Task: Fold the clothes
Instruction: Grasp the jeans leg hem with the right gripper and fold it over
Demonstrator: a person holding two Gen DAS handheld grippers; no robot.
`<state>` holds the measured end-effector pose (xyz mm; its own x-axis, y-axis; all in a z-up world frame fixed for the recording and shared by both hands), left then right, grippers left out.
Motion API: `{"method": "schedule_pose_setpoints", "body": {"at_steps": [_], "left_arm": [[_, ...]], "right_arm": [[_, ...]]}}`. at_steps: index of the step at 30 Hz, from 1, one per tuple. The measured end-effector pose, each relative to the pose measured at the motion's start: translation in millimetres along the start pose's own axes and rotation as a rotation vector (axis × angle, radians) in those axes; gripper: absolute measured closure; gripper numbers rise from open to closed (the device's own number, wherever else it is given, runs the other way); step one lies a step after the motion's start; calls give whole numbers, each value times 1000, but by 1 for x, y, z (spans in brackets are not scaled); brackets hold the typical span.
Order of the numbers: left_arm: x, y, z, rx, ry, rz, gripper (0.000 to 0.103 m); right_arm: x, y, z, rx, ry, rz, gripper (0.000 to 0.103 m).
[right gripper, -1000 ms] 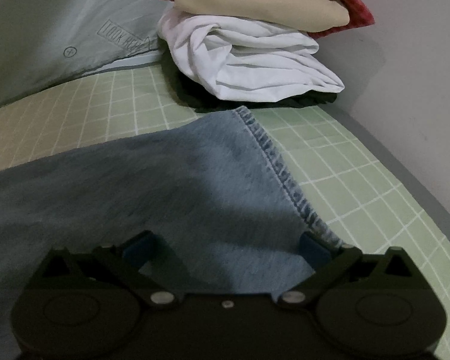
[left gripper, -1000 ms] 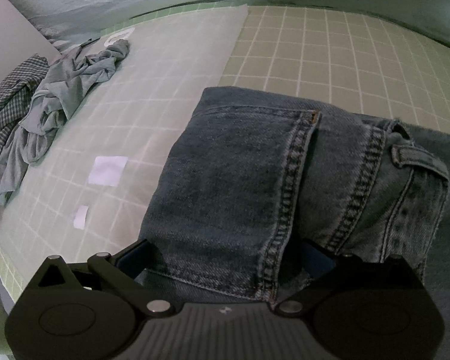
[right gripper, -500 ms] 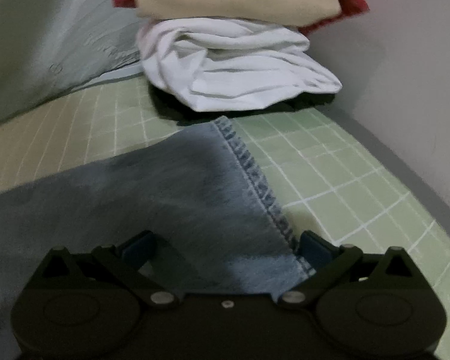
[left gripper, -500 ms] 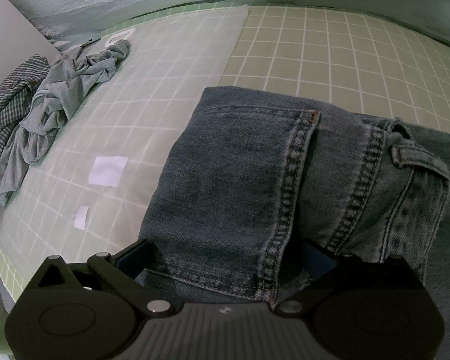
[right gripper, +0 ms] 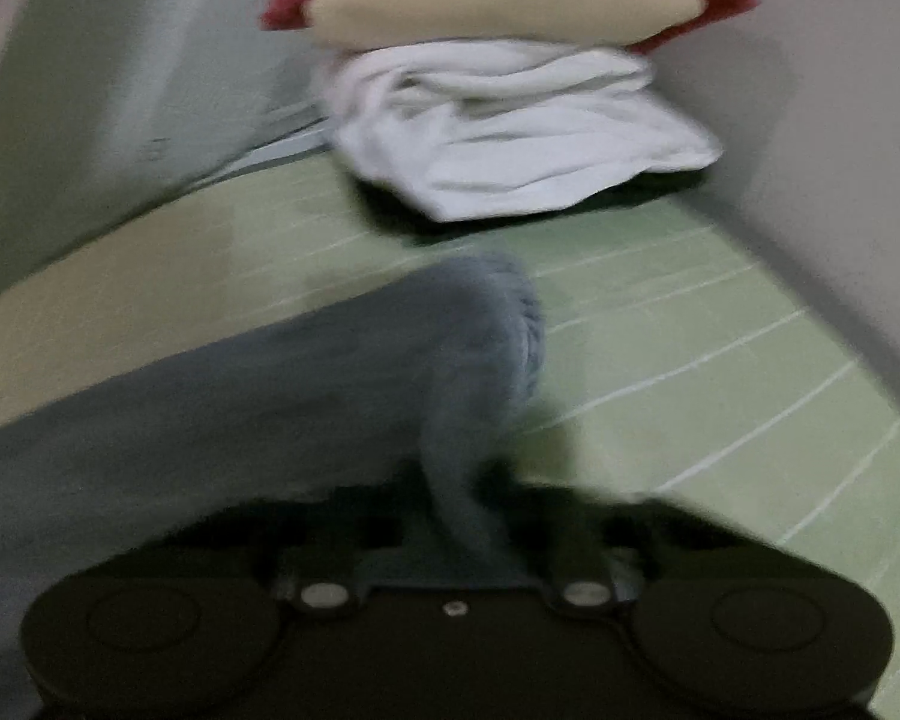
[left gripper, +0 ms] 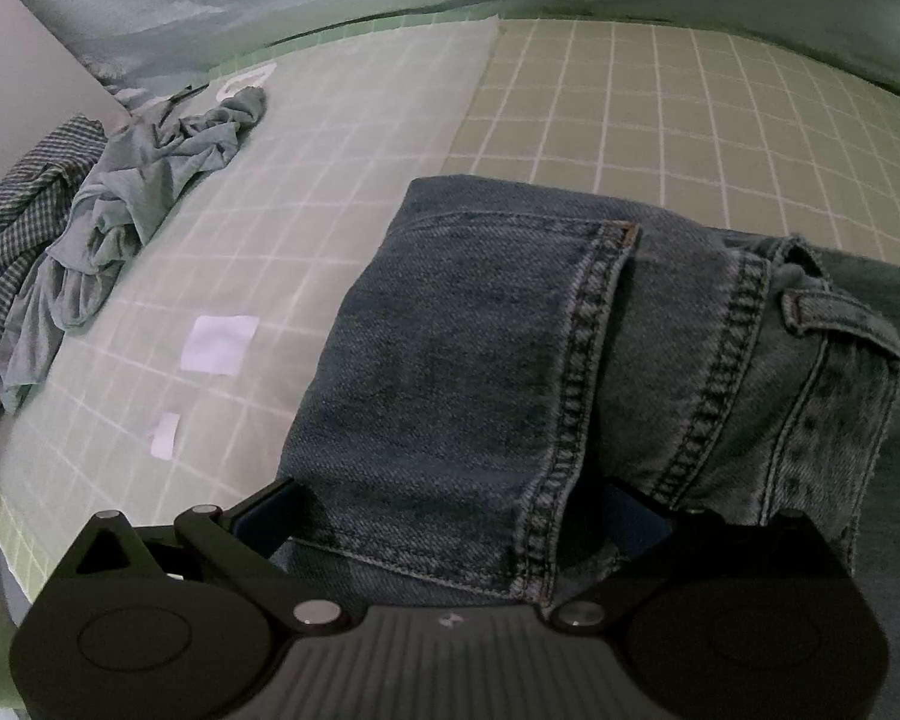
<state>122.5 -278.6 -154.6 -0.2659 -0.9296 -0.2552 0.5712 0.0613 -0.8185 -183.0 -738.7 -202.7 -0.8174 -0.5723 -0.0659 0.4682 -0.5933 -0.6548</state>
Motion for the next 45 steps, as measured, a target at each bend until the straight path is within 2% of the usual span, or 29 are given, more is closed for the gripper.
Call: {"method": "schedule_pose_setpoints", "body": {"at_steps": [7,12,16,19,24,28,31,32,33,35,36,38,40,42,45], "left_arm": [[-1,-1,-2,17,0,-6,0],[-6,-3,1,11,8,-44,0],[-10,-5,4,7,15,-75,0],[-16,-13,8,24,15,-138,1],[-37,-46,11,145,-28,-296,1],[-57,-67,7,219,18,-333,1],[-77,-69,1,244,38,-323,1],[-84,-67,-2,241,41,-316,1],[-90,-65,-5,235,44,-310,1],[-102,-58,-9,208,34,-310,1],[-108,-54,-11,195,23,-312,1],[-120,-45,-14,168,2,-316,1],[-129,-39,-13,156,-12,-309,1],[-136,-34,-12,143,-27,-305,1],[-143,-27,-13,130,-37,-311,1]], "right_arm": [[-18,-29,4,48,1,-26,86],[-35,-58,12,102,4,-27,86],[-62,-82,13,129,-11,-61,86],[-91,-101,12,150,-35,-61,86],[-148,-117,8,177,-101,-38,86],[-202,-127,-1,173,-132,-8,86],[-248,-134,-14,153,-189,23,86],[-265,-135,-20,140,-220,34,81],[-281,-135,-28,122,-254,47,68],[-314,-134,-46,78,-321,116,48],[-326,-135,-54,65,-336,160,44],[-342,-140,-65,30,-347,232,43],[-347,-151,-68,42,-333,261,37],[-345,-161,-67,74,-315,248,24],[-330,-162,-63,97,-272,174,23]]}}
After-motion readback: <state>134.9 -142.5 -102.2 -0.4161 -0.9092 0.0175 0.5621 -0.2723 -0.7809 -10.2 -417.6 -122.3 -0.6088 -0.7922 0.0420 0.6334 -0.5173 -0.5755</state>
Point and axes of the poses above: each gripper's, at about its wrist camera, not at the fingertips, and y roughly the way its jaws point, x to its right, z to its top, the point moved 2 cm from there along y, roughly the way its jaws point, and after that the axes turned 7 degrees about x, right-handed, at the moved point
